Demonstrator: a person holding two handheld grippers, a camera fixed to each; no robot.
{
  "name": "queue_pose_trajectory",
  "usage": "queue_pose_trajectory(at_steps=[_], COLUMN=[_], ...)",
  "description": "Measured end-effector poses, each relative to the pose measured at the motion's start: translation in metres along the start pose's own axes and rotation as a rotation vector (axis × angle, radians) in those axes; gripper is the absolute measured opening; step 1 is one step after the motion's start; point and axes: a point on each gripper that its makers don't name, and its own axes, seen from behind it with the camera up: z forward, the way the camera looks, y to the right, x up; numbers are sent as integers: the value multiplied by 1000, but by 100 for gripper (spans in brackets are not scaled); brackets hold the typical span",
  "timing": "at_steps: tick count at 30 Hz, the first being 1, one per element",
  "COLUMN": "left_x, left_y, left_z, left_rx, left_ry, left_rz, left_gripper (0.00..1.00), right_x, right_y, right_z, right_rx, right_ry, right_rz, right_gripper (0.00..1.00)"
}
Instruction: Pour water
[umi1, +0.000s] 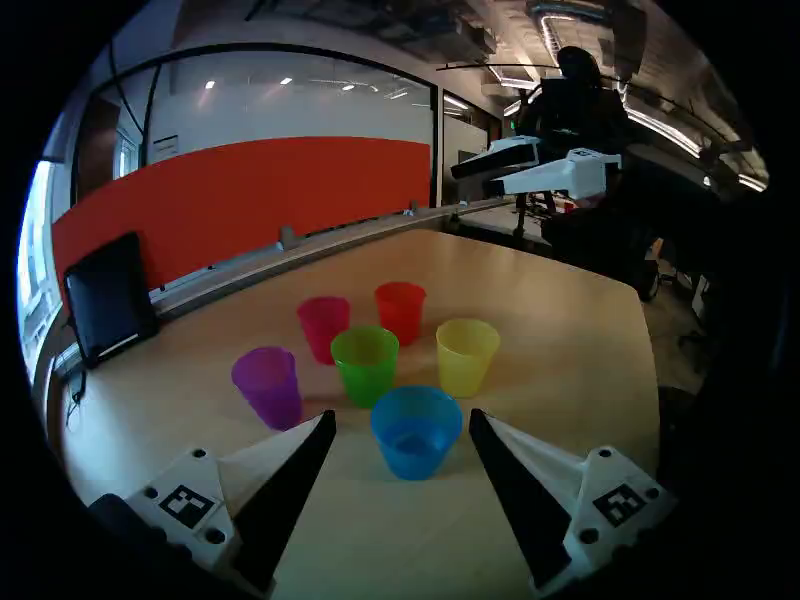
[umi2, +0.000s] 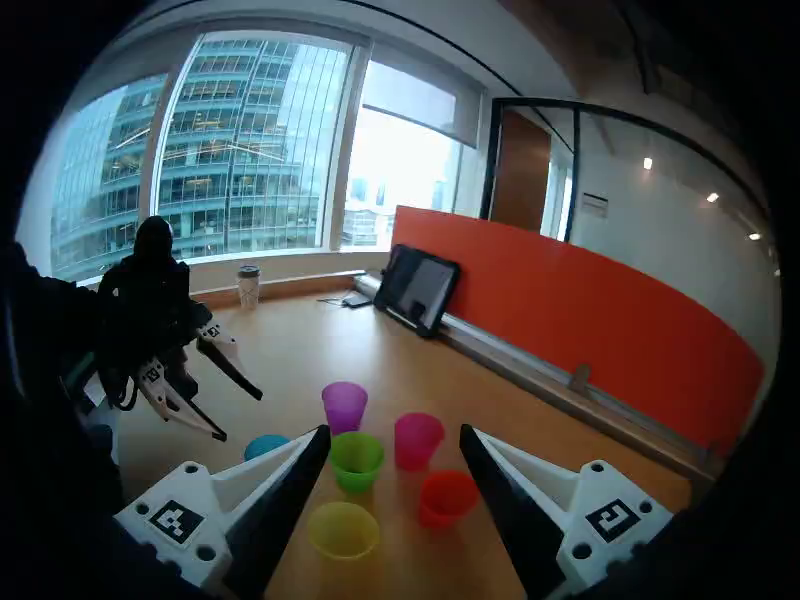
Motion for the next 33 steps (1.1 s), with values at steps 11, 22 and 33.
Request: queue_pose_trajectory(at_steps=[11,22,33], left_x=[-27,-39,-40], left_y=[10,14,16], left_z=[27,52,71], left_rx=[-34,-56,-86], left_ry=[-89,-175,-200], left_rz=[19,62,45], left_gripper=[99,99,100], right_x=[-12,-20,-24], right_y=[5,9,16], right_z=[11,14,15], right_rx=[14,11,3], right_ry=[-26,-38,-43], right_rz=[3,0,5], right_gripper=[100,100,100])
